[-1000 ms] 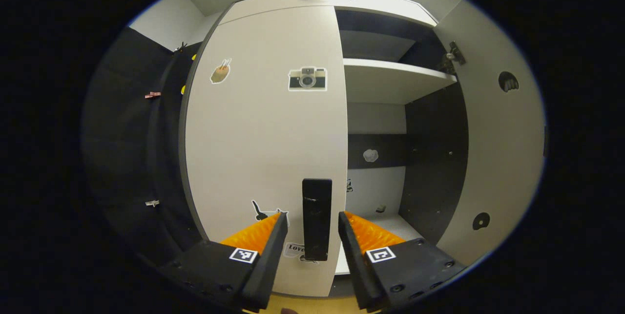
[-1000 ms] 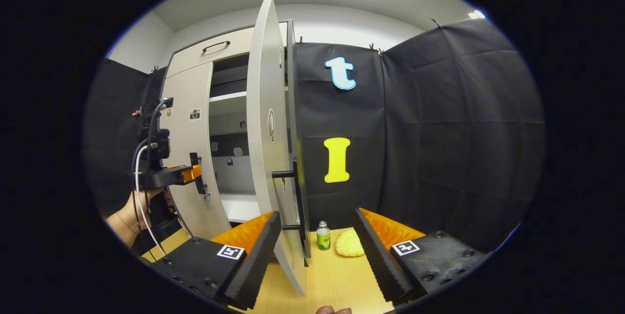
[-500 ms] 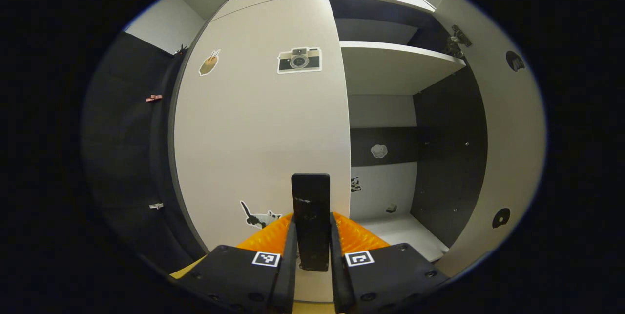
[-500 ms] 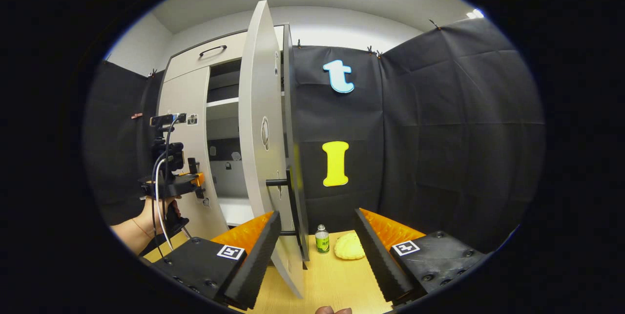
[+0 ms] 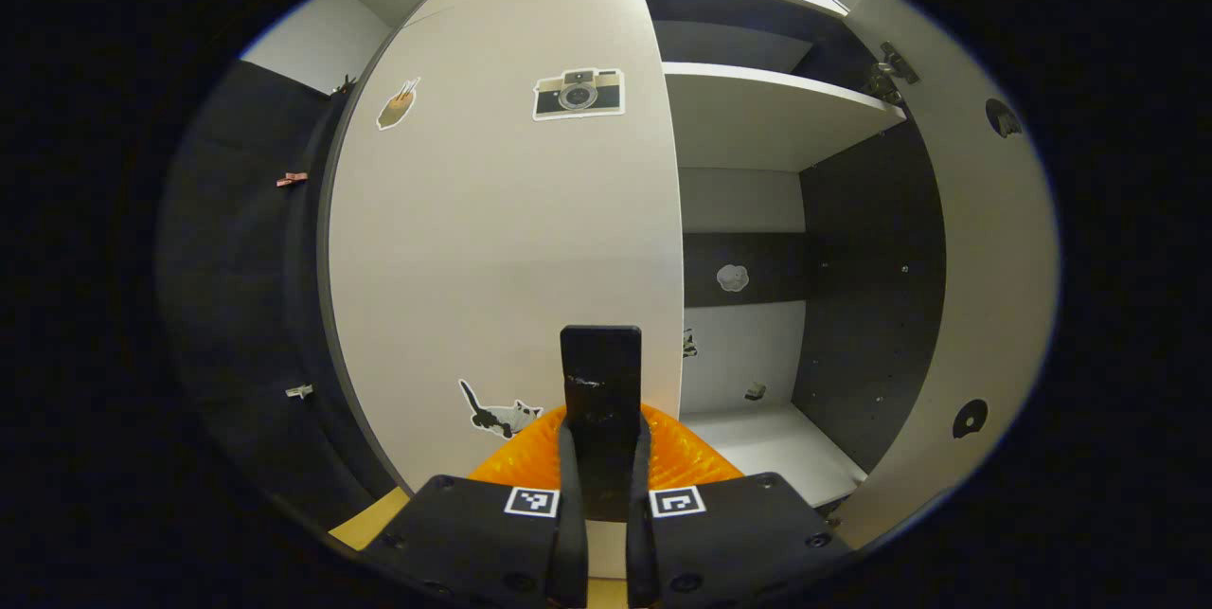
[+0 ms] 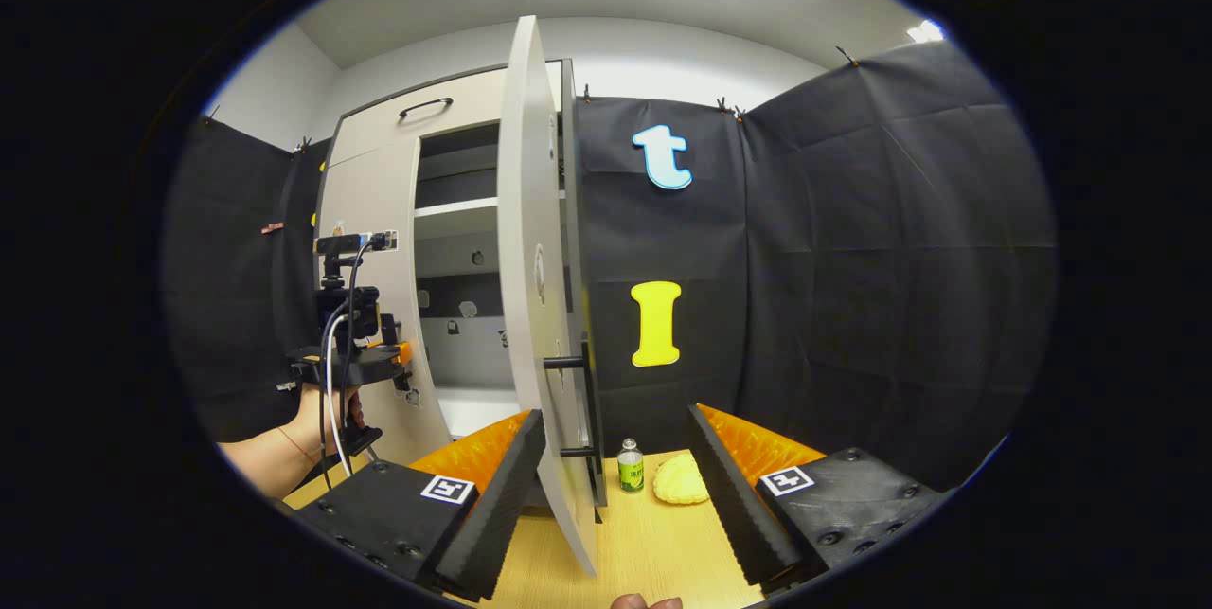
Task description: Open the right door of the double-door shoe cabinet with the right hand, and open the left door with the left hand.
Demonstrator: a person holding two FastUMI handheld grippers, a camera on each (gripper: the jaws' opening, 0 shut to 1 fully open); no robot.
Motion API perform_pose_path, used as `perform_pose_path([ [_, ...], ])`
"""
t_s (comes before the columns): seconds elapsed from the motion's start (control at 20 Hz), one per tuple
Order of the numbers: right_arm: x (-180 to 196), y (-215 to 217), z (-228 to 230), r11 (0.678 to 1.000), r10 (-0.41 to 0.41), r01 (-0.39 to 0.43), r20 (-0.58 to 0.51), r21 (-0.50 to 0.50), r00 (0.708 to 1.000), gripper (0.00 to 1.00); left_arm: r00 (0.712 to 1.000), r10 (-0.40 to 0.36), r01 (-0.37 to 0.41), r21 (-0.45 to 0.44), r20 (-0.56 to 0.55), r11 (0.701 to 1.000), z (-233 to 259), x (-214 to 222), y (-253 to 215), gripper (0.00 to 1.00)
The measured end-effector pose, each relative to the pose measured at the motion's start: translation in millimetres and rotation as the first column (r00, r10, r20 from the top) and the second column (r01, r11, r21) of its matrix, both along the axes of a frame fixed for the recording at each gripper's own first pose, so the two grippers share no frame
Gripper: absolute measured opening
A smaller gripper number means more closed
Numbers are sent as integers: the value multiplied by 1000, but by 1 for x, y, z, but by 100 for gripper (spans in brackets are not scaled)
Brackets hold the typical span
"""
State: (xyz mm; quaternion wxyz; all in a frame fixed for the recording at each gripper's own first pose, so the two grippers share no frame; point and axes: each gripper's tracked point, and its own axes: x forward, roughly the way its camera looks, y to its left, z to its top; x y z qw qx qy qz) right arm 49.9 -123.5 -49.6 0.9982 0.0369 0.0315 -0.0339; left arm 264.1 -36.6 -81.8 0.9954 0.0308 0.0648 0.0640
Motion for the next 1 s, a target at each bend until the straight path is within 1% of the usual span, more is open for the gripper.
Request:
perform_pose_path([
  [0.05, 0, 2, 2, 1000, 1, -1, 5, 1, 1000, 93, 1000, -12, 12, -3, -3, 1000, 1, -5, 0, 18],
  [0.15, -3, 12, 3, 1000, 4, -4, 9, 8, 1000, 94, 999, -34, 34, -18, 4, 999, 4, -18, 3, 17],
  [0.25, -9, 19, 2, 1000, 1, -1, 5, 3, 1000, 93, 999, -42, 43, -40, 13, 998, 4, -50, 8, 17],
  [0.35, -7, 28, 3, 1000, 5, -5, 5, 6, 1000, 93, 998, -51, 52, -26, 24, 998, 5, -77, 22, 17],
  [0.45, -8, 39, 4, 1000, 9, -9, 5, 7, 1000, 94, 997, -73, 74, -40, 27, 996, 5, -97, 32, 17],
  [0.55, -7, 50, 4, 1000, 14, -14, 12, 9, 1000, 93, 995, -98, 99, -63, 21, 993, 5, -111, 44, 17],
  [0.6, -6, 55, 6, 1000, 17, -18, 14, 8, 1000, 93, 994, -107, 108, -58, 16, 992, 6, -120, 50, 17],
  [0.7, -6, 66, 7, 1000, 22, -22, 18, 3, 1000, 93, 994, -110, 110, -54, 11, 992, 6, -133, 57, 17],
  [0.85, -5, 81, 7, 1000, 29, -29, 20, -4, 999, 93, 994, -112, 113, -73, 11, 991, 8, -153, 75, 16],
  [1.0, 0, 101, 5, 999, 46, -46, 10, 0, 999, 93, 991, -132, 133, -67, 8, 989, 8, -168, 91, 16],
])
